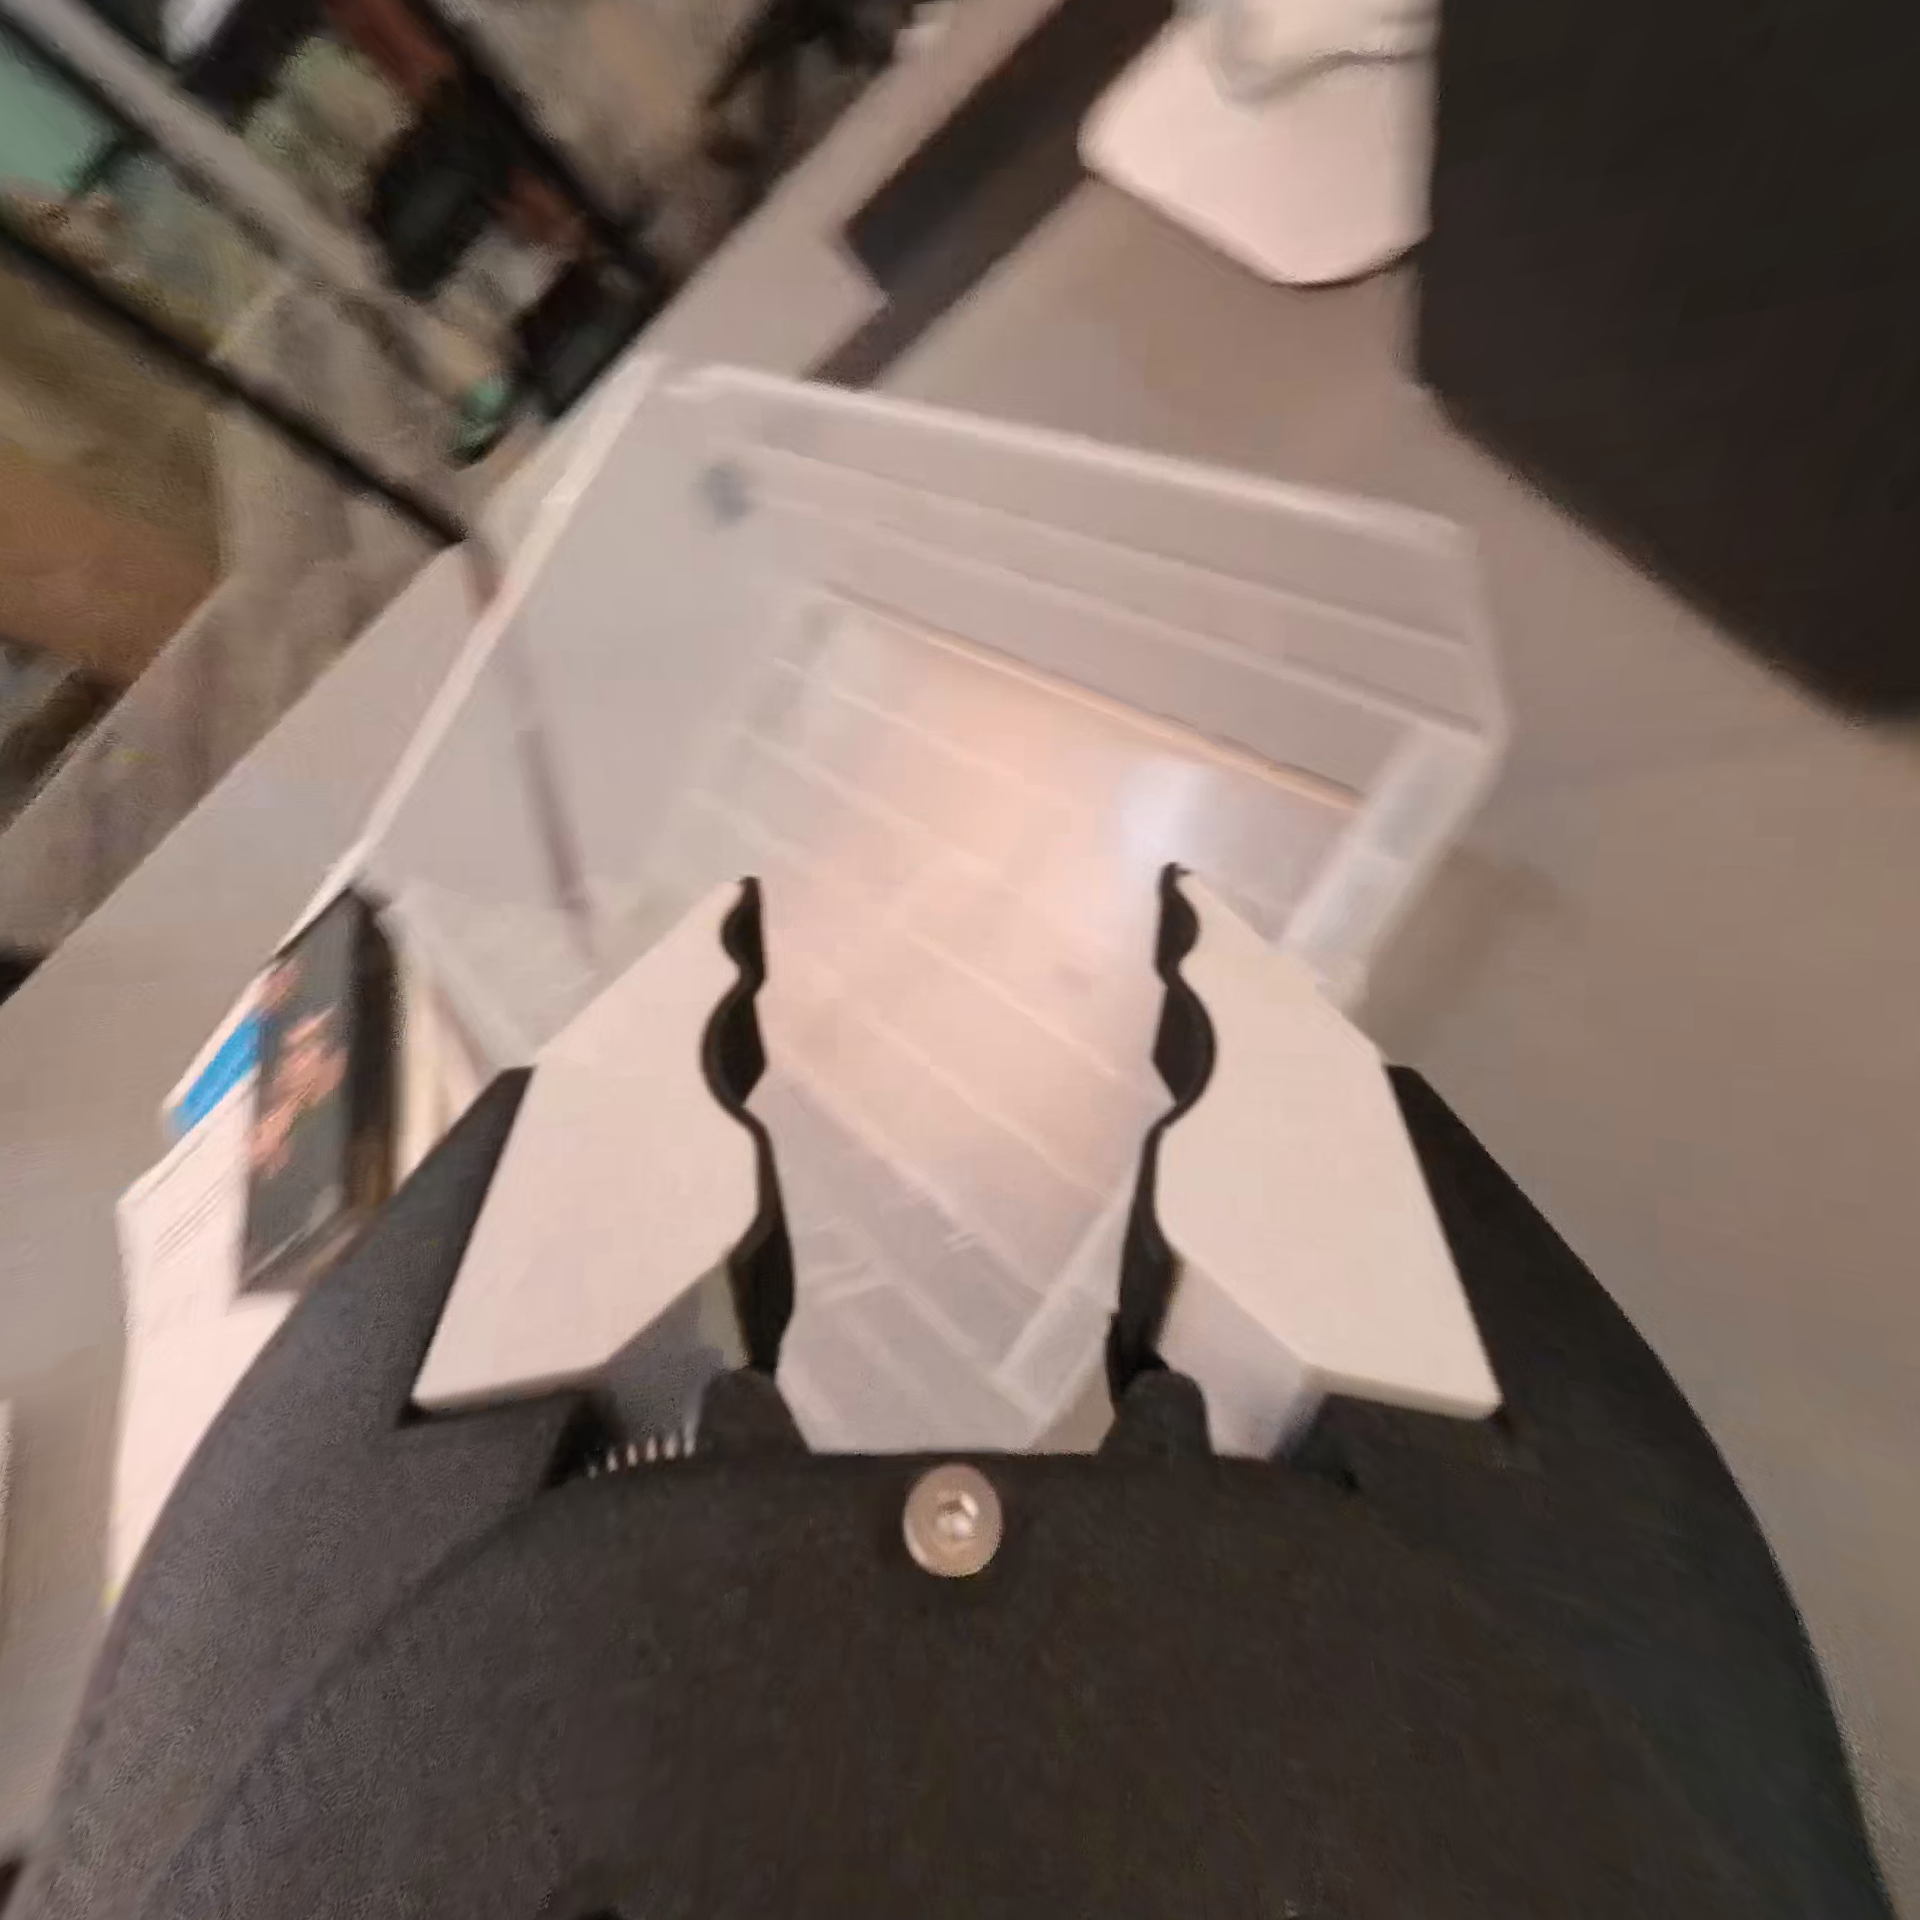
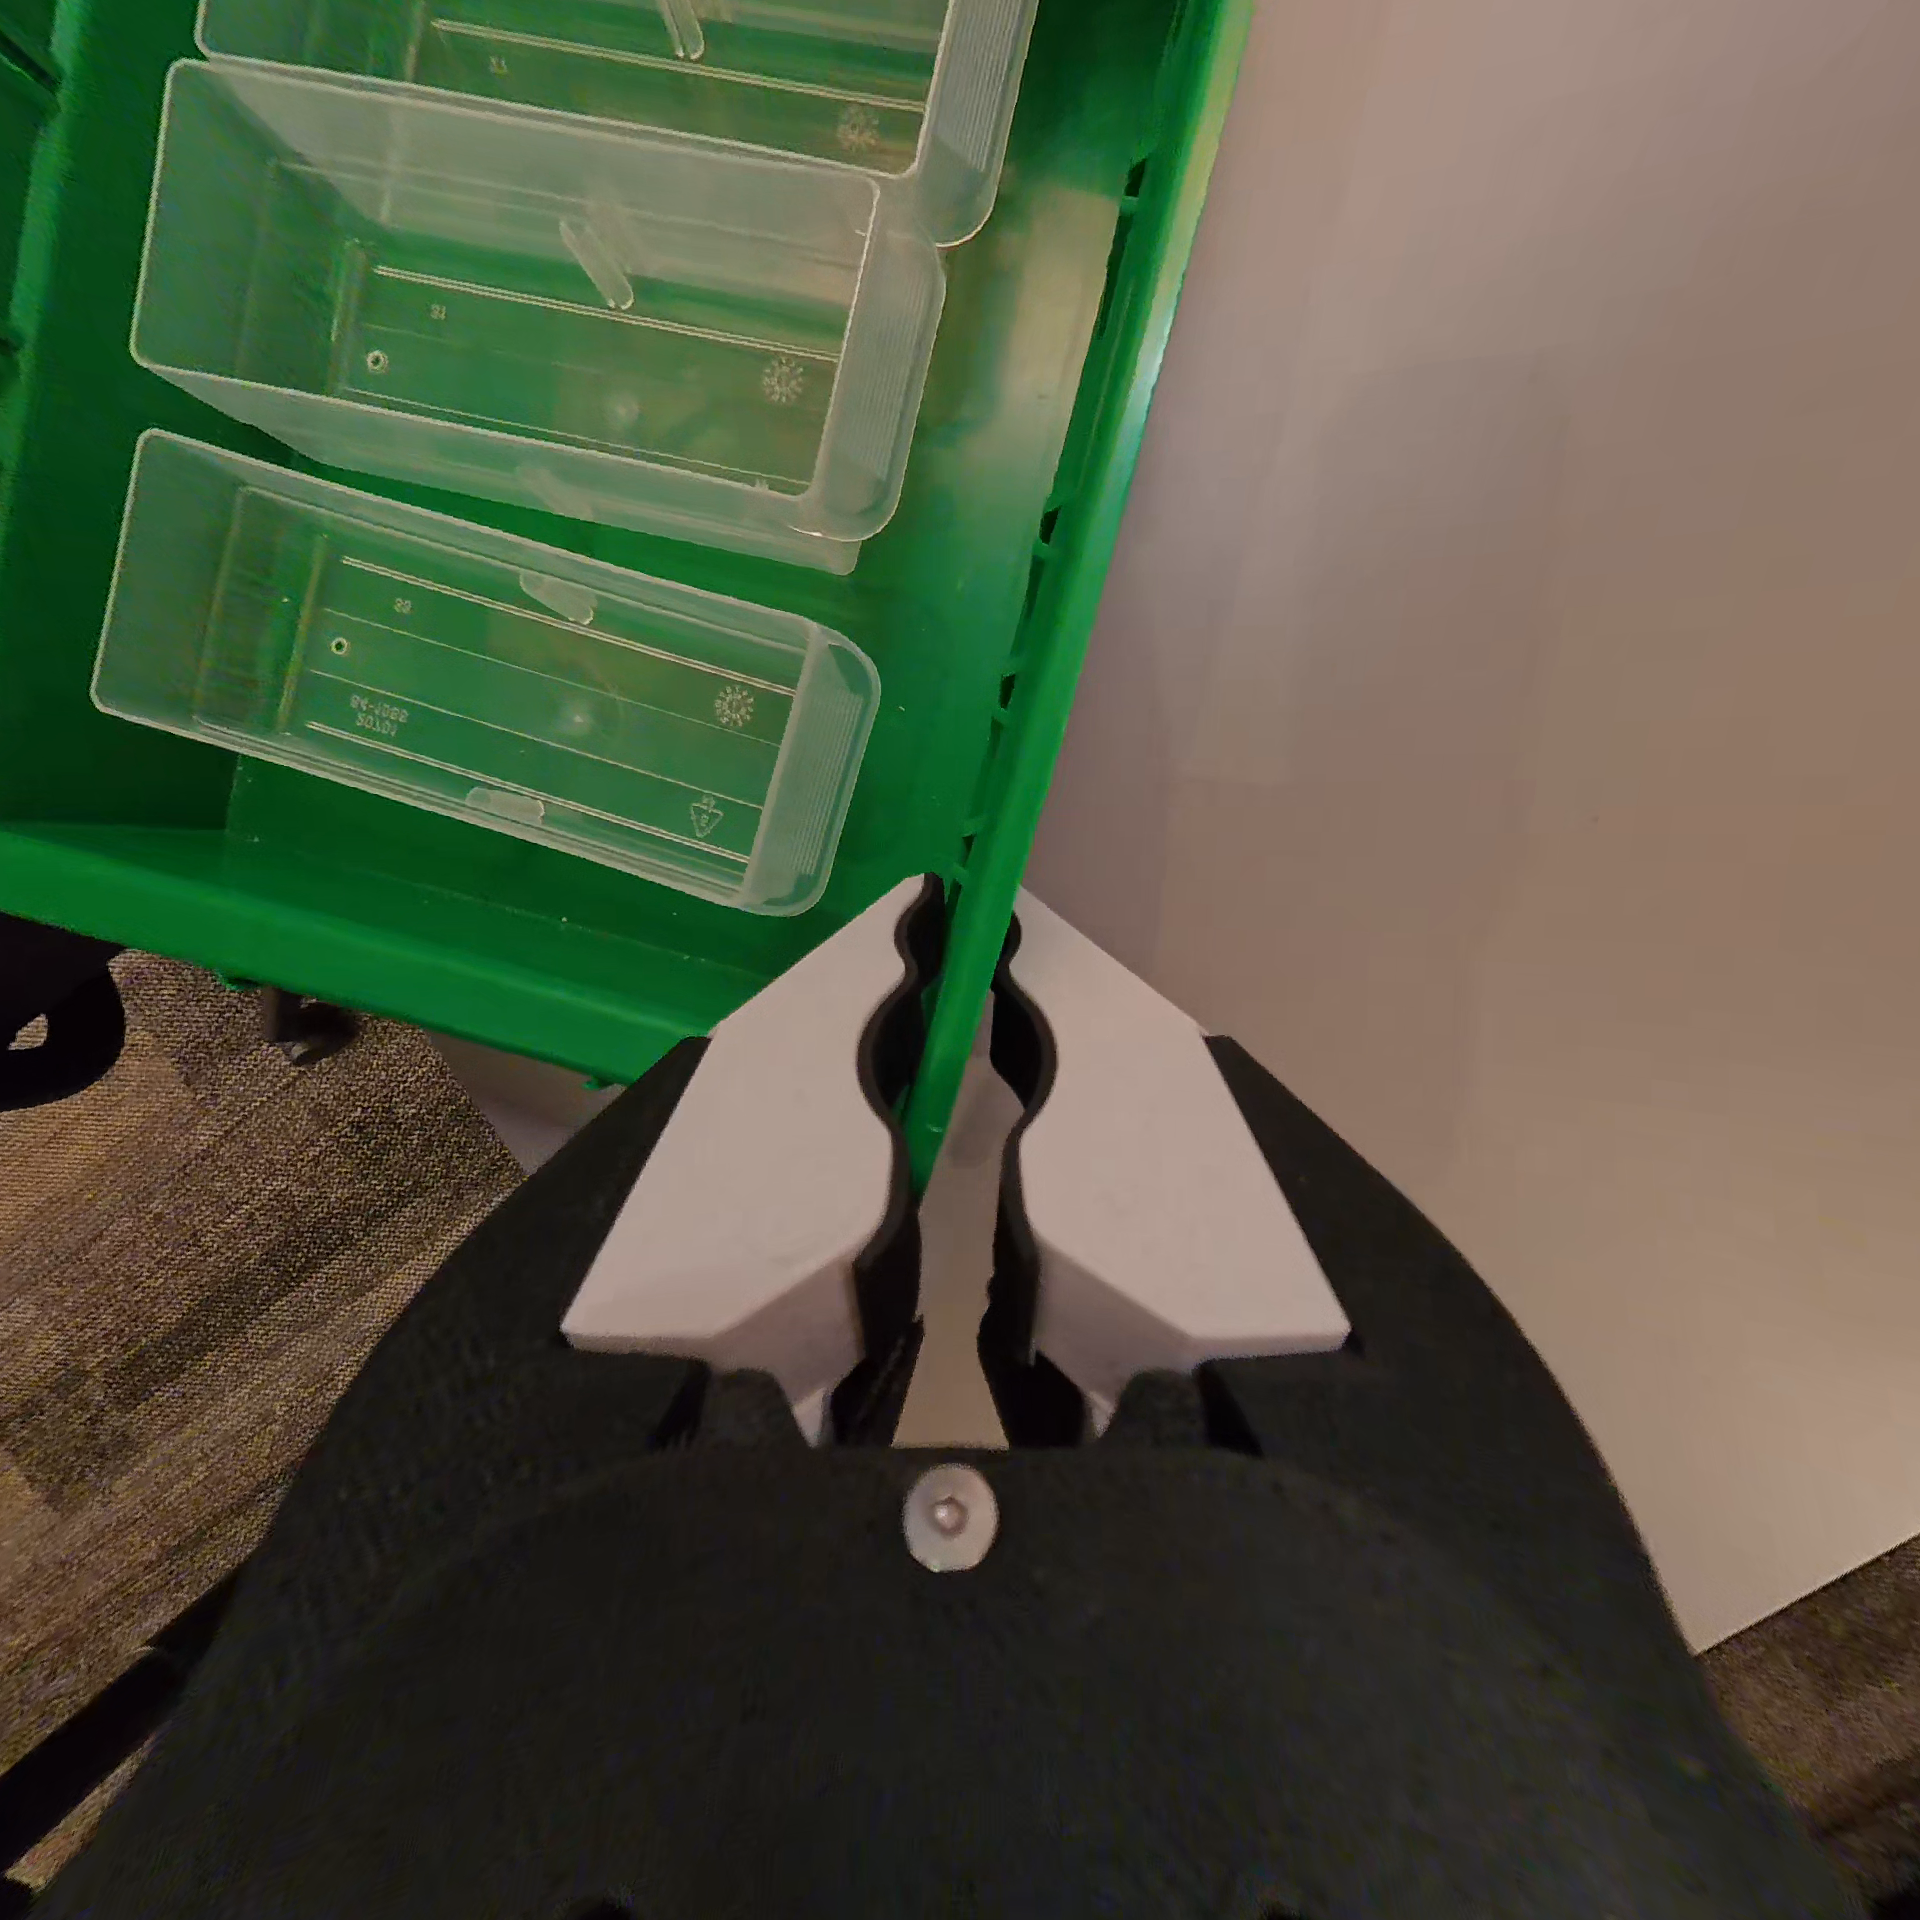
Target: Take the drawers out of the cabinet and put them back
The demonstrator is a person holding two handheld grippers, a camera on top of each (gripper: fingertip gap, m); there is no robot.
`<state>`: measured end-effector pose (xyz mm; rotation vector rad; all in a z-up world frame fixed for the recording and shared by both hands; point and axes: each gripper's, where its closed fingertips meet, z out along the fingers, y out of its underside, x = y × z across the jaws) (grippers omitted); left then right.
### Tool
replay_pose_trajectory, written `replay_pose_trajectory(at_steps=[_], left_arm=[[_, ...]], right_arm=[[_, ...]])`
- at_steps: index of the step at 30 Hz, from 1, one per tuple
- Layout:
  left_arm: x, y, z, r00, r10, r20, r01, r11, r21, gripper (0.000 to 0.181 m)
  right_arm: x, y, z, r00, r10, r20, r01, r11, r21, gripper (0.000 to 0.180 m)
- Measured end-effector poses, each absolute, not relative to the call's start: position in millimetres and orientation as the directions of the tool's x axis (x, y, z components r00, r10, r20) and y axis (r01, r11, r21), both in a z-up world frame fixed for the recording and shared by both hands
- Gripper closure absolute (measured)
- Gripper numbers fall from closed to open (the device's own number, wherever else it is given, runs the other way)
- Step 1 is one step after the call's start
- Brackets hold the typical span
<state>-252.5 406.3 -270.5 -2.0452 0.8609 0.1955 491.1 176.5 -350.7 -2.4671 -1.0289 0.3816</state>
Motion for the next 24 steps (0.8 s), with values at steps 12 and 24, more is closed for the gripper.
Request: replay_pose_trajectory(at_steps=[12,24], left_arm=[[-360,412,-356,0.939,-0.257,-0.229,-0.342,-0.769,-0.539,0.106],[-364,418,-348,0.988,-0.152,0.019,-0.104,-0.755,-0.648,0.174]], right_arm=[[482,167,-341,0.708,0.701,-0.083,0.603,-0.662,-0.446,0.176],[437,126,-342,0.806,0.580,-0.119,0.497,-0.772,-0.397,0.176]])
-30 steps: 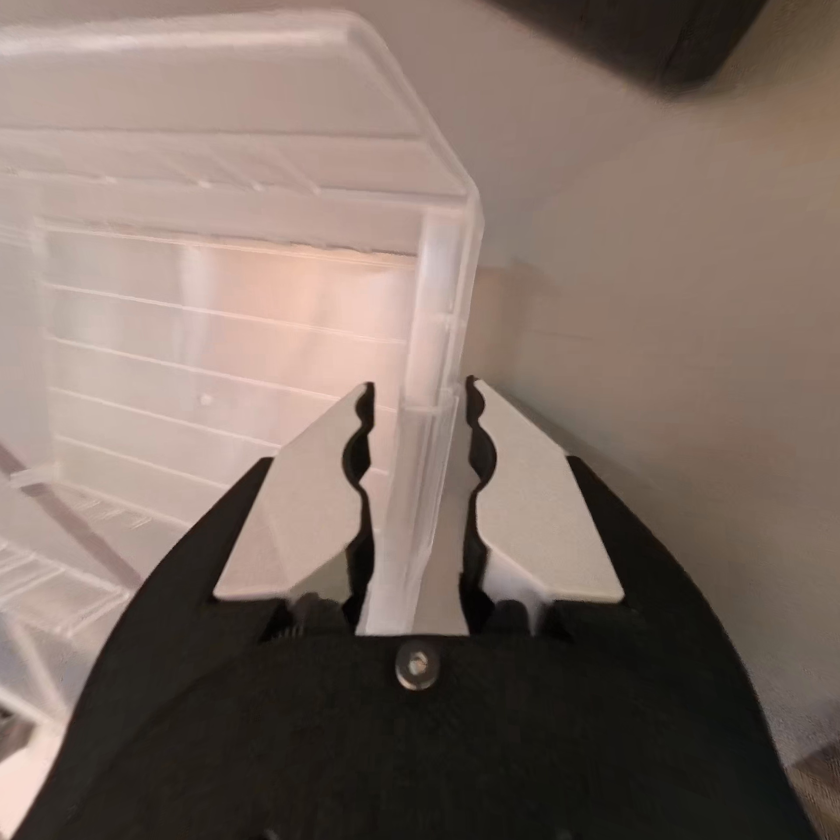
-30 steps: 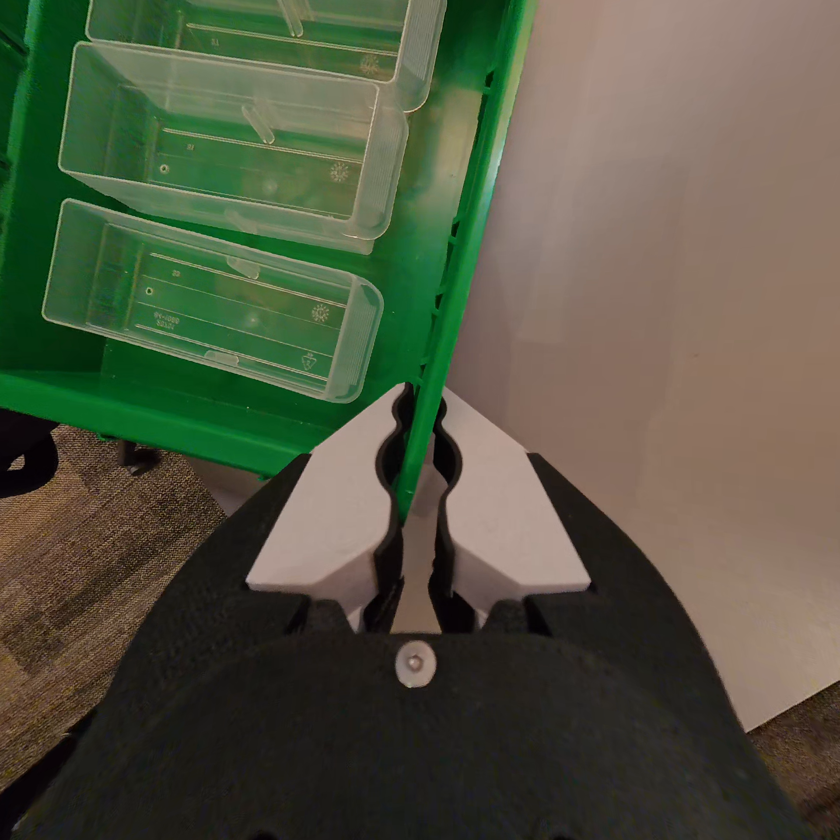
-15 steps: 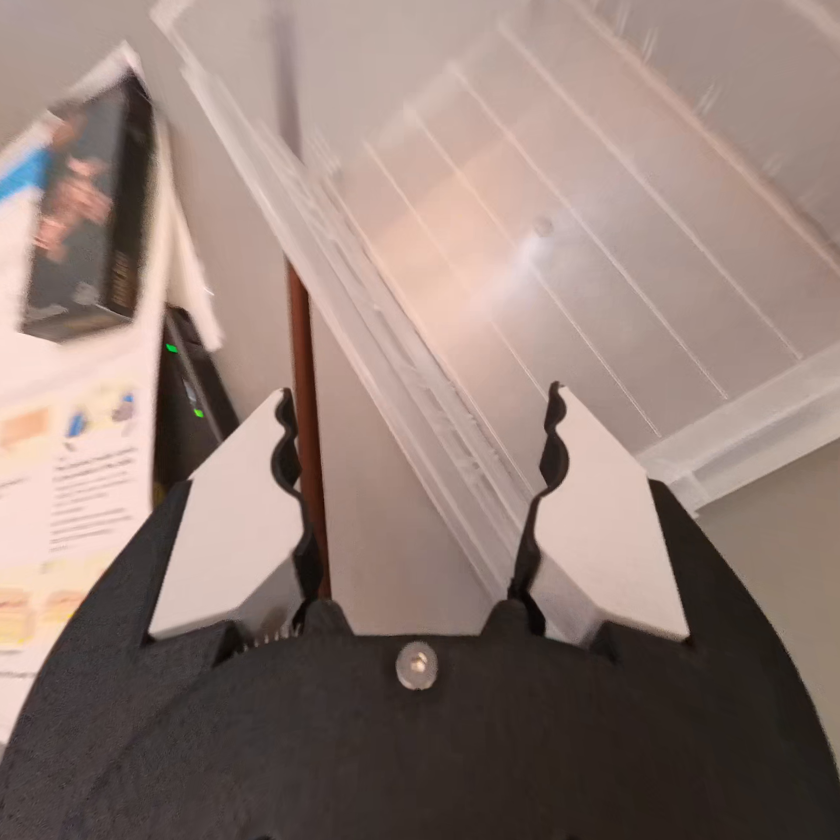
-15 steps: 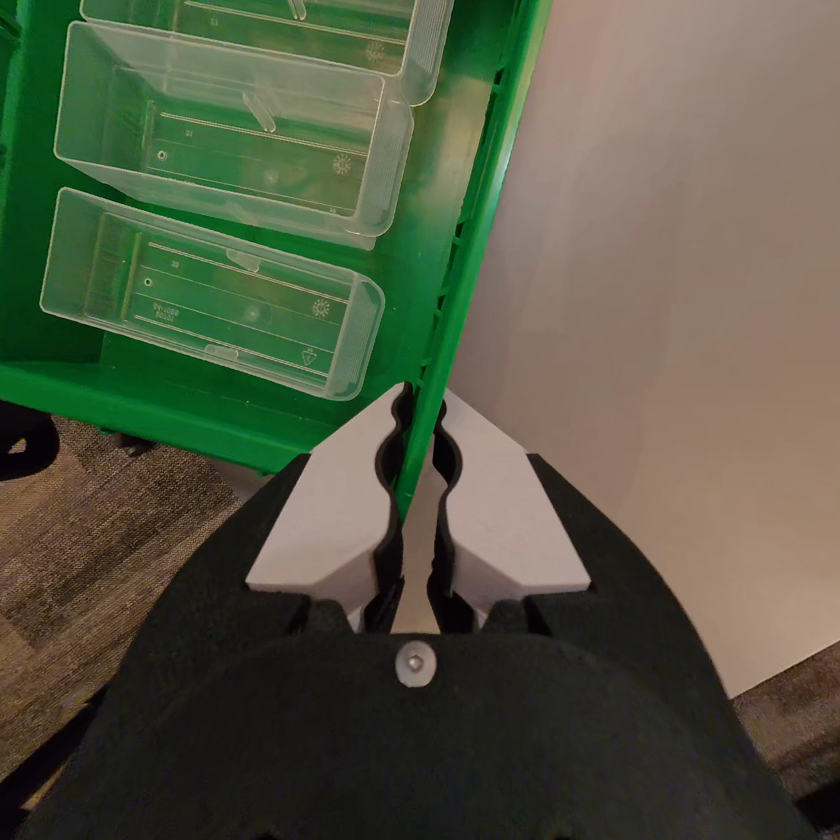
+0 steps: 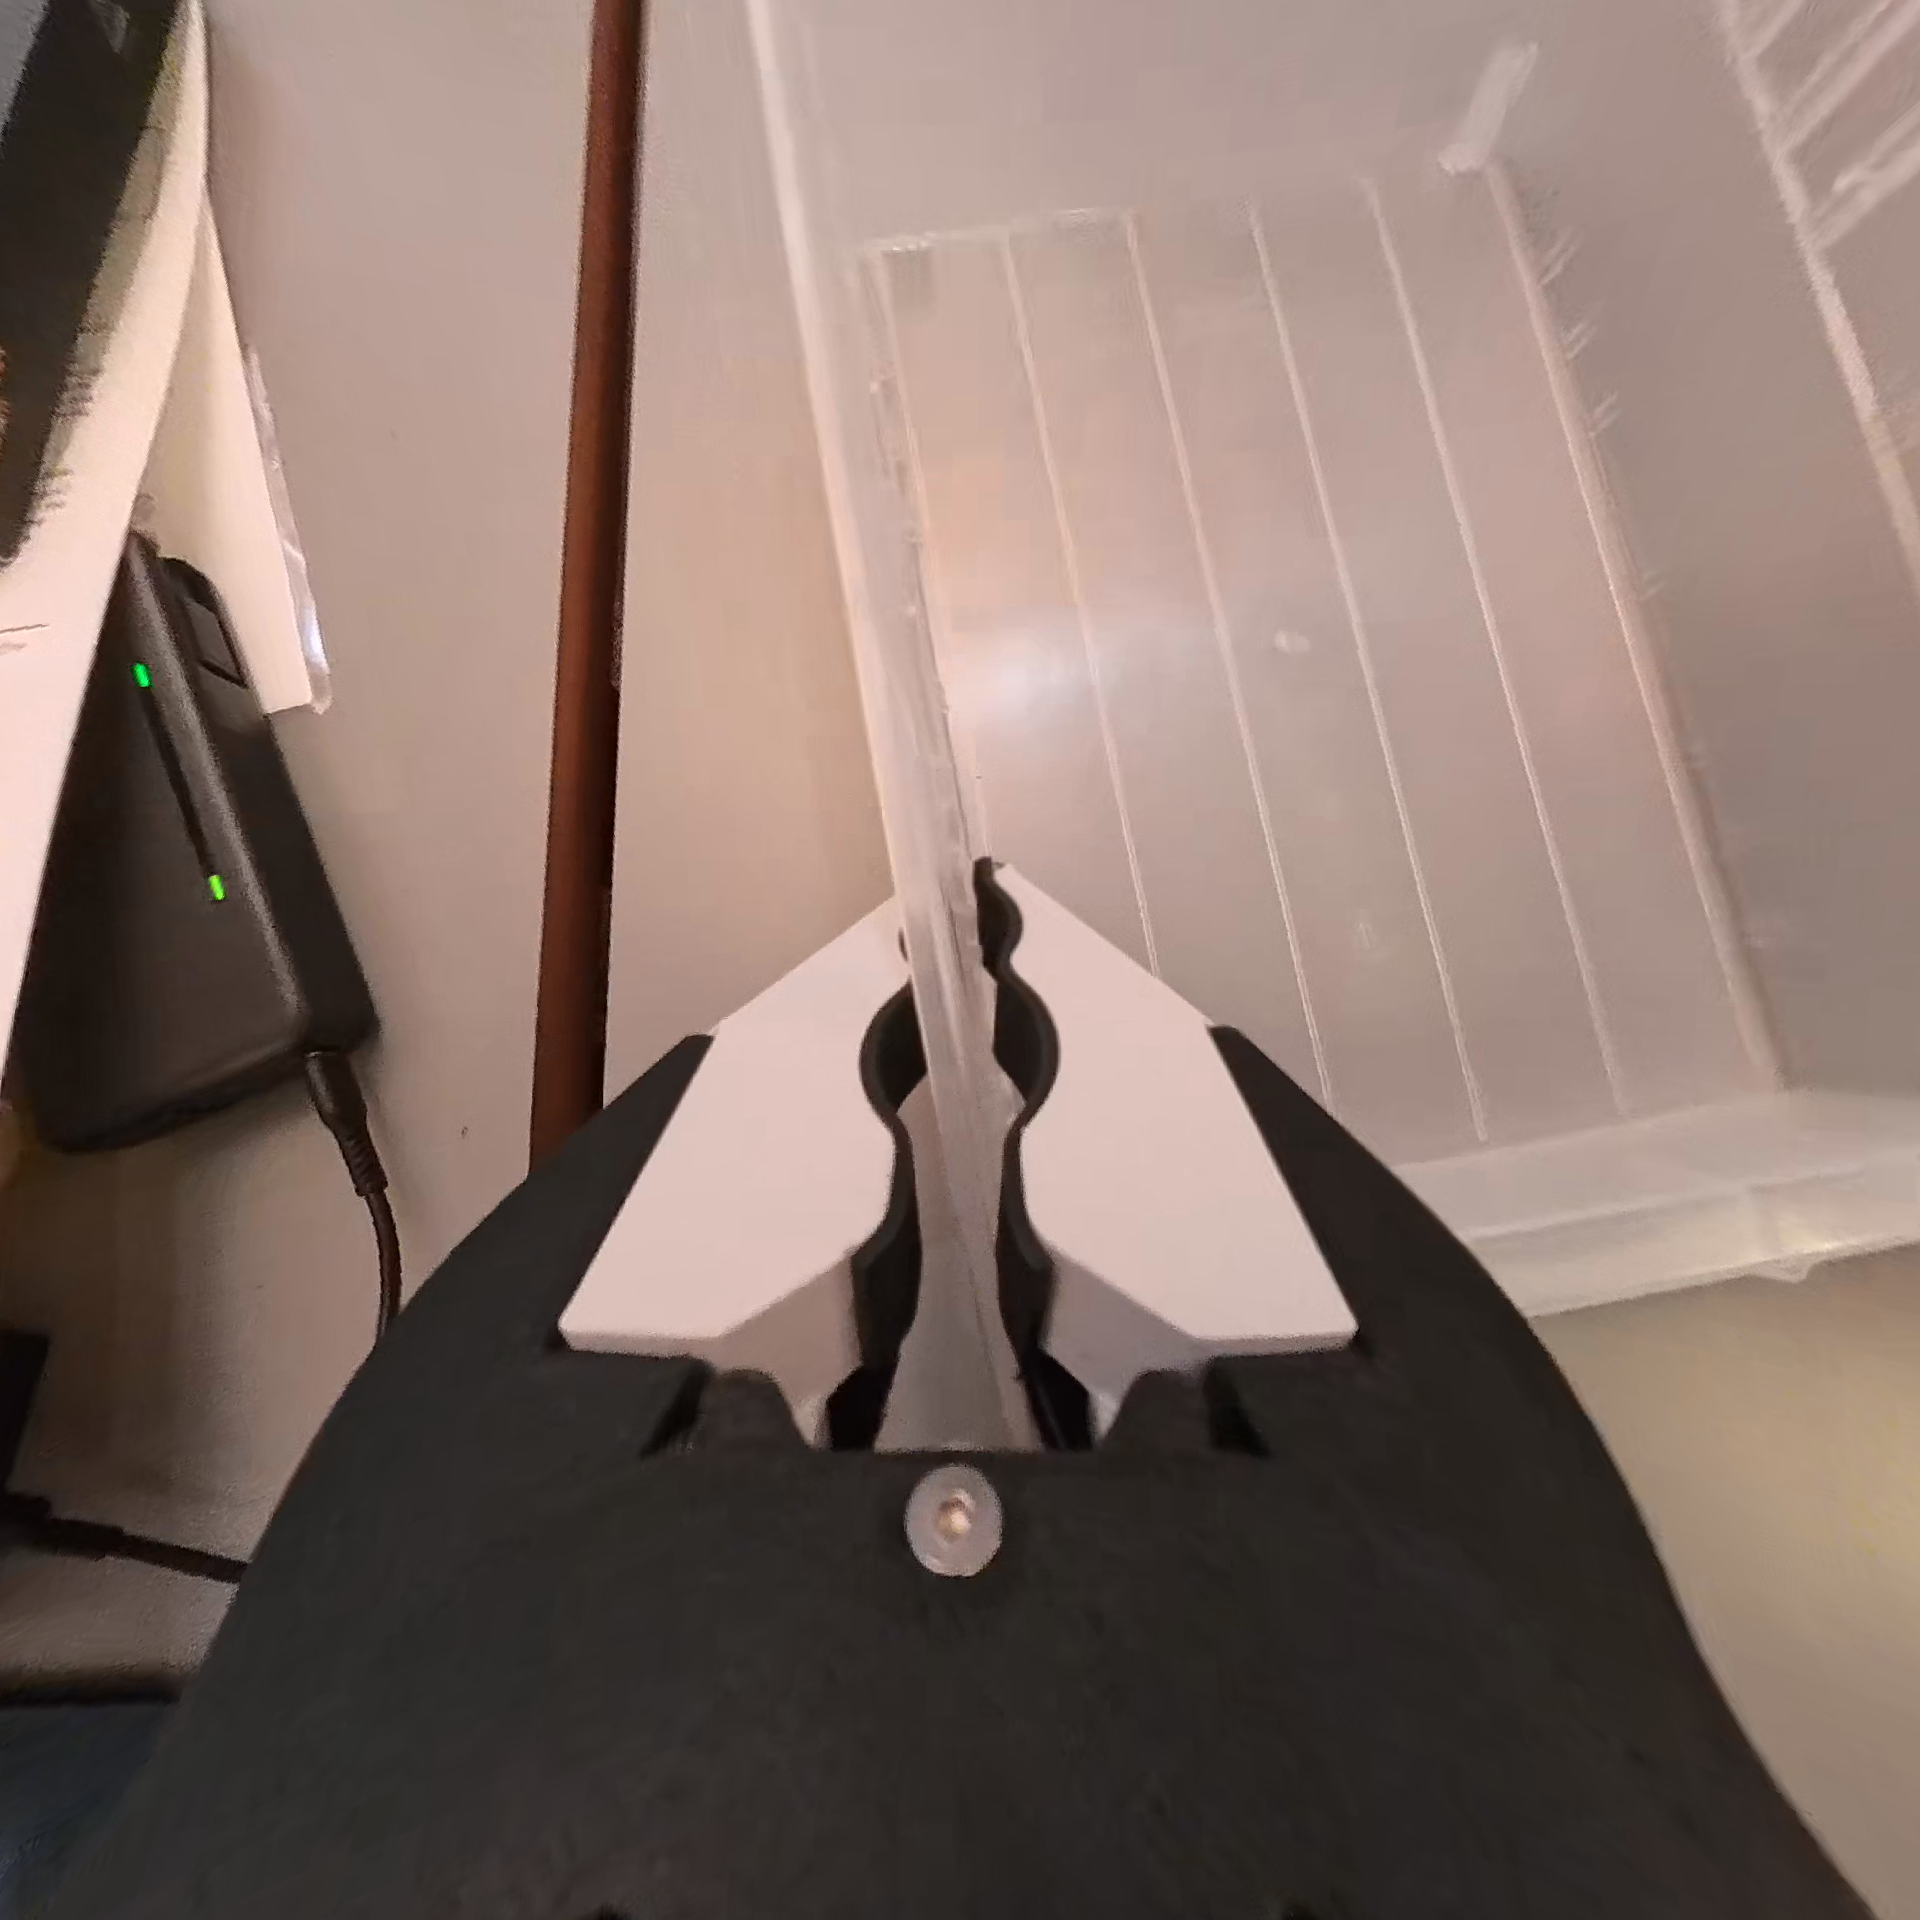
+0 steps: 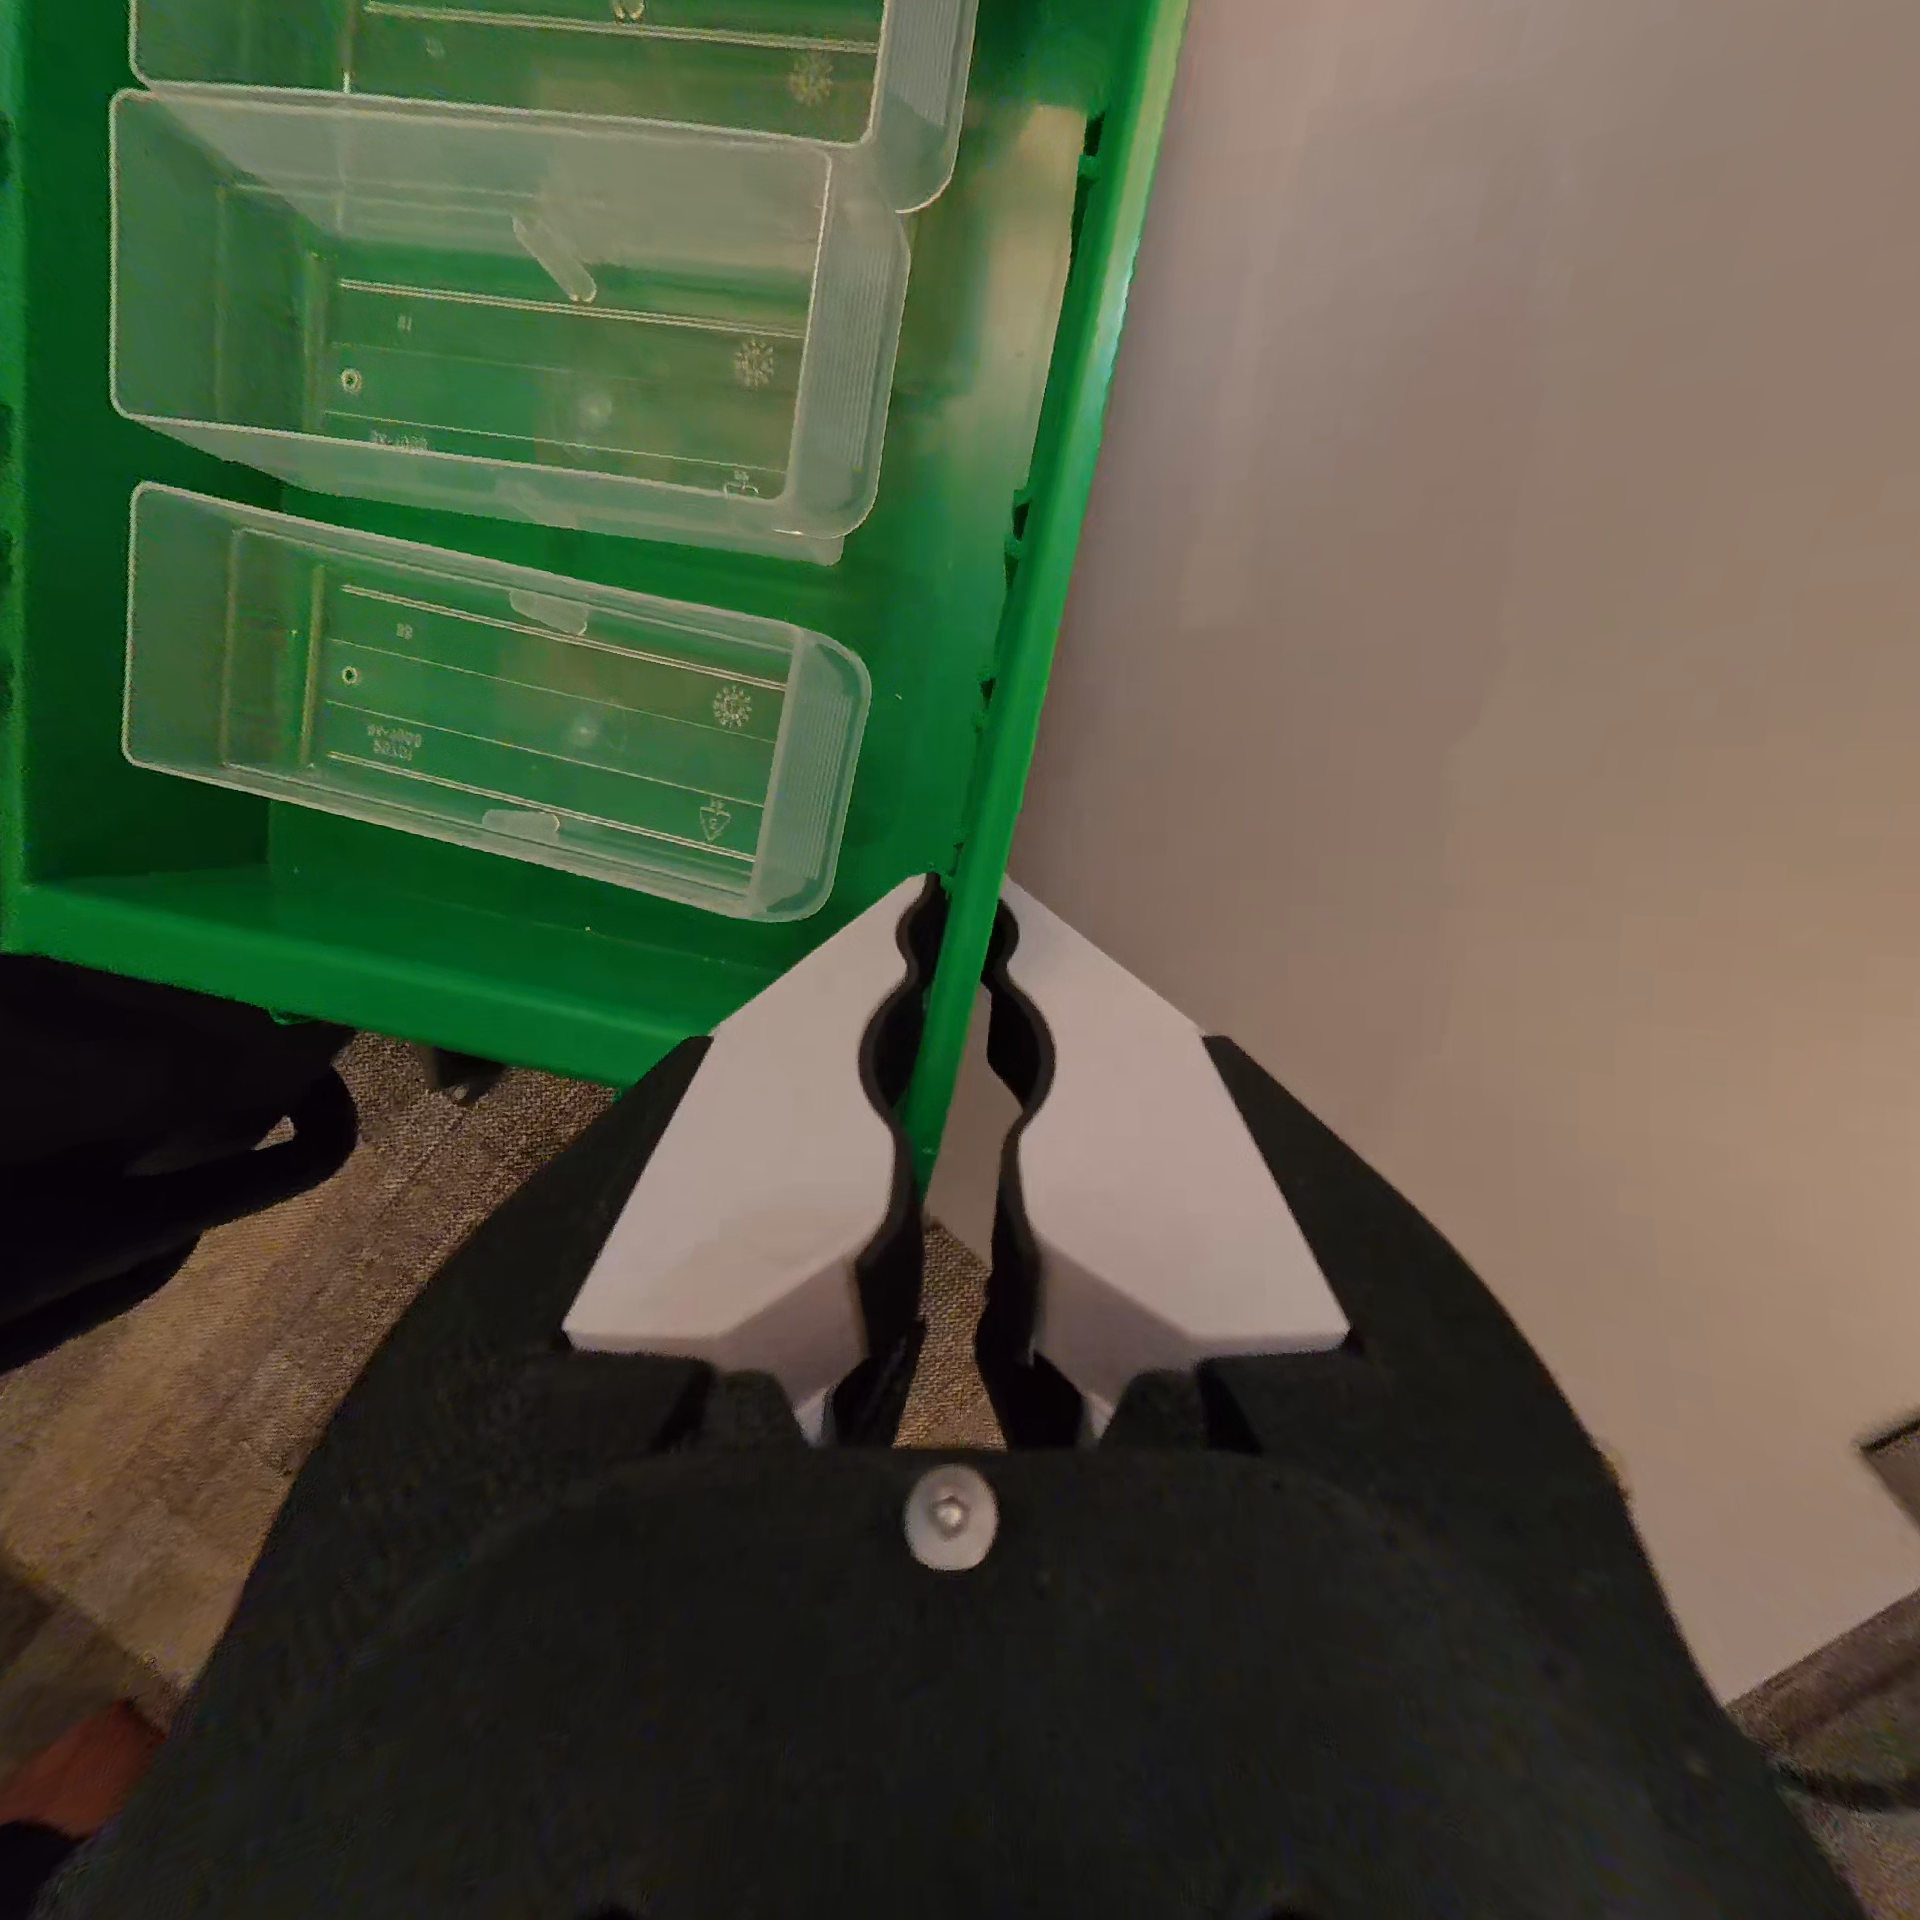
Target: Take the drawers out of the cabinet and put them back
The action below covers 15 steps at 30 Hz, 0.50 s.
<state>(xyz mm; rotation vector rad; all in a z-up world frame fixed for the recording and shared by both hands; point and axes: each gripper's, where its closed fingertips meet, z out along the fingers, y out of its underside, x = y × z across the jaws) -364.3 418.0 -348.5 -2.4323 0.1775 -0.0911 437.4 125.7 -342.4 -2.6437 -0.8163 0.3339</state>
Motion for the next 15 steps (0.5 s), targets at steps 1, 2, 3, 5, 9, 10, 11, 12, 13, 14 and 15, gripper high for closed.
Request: replay_pose_trajectory(at_steps=[1,2,3,5,9,10,11,12,13,14,15], left_arm=[[-362,417,-349,0.986,-0.166,0.032,-0.107,-0.756,-0.646,0.175],[-360,416,-348,0.985,-0.169,0.044,-0.101,-0.755,-0.648,0.177],[-359,416,-348,0.984,-0.172,0.045,-0.102,-0.755,-0.648,0.178],[-359,415,-348,0.983,-0.179,0.042,-0.109,-0.751,-0.651,0.178],[-359,412,-346,0.982,-0.181,0.059,-0.099,-0.749,-0.656,0.178],[-359,412,-345,0.981,-0.184,0.061,-0.099,-0.748,-0.657,0.178],[-359,411,-343,0.980,-0.187,0.062,-0.100,-0.745,-0.659,0.178],[-359,411,-341,0.980,-0.188,0.064,-0.099,-0.742,-0.663,0.178],[-359,410,-339,0.980,-0.190,0.066,-0.098,-0.738,-0.667,0.178],[-359,410,-337,0.979,-0.192,0.070,-0.097,-0.735,-0.671,0.178],[-359,409,-336,0.978,-0.196,0.071,-0.098,-0.732,-0.674,0.178]], right_arm=[[434,122,-342,0.815,0.567,-0.118,0.486,-0.780,-0.395,0.176],[430,119,-340,0.824,0.553,-0.120,0.472,-0.789,-0.395,0.176],[426,116,-338,0.832,0.541,-0.123,0.459,-0.796,-0.395,0.176],[418,110,-336,0.842,0.525,-0.124,0.444,-0.804,-0.395,0.176],[399,96,-335,0.844,0.521,-0.127,0.439,-0.807,-0.395,0.176],[394,93,-335,0.839,0.529,-0.123,0.448,-0.802,-0.396,0.176],[390,90,-336,0.832,0.542,-0.115,0.462,-0.793,-0.397,0.176],[386,88,-337,0.825,0.554,-0.112,0.473,-0.785,-0.399,0.176],[382,86,-339,0.822,0.558,-0.115,0.474,-0.782,-0.403,0.176],[379,86,-340,0.817,0.565,-0.116,0.478,-0.777,-0.410,0.176],[375,85,-341,0.809,0.576,-0.117,0.488,-0.768,-0.414,0.176]])
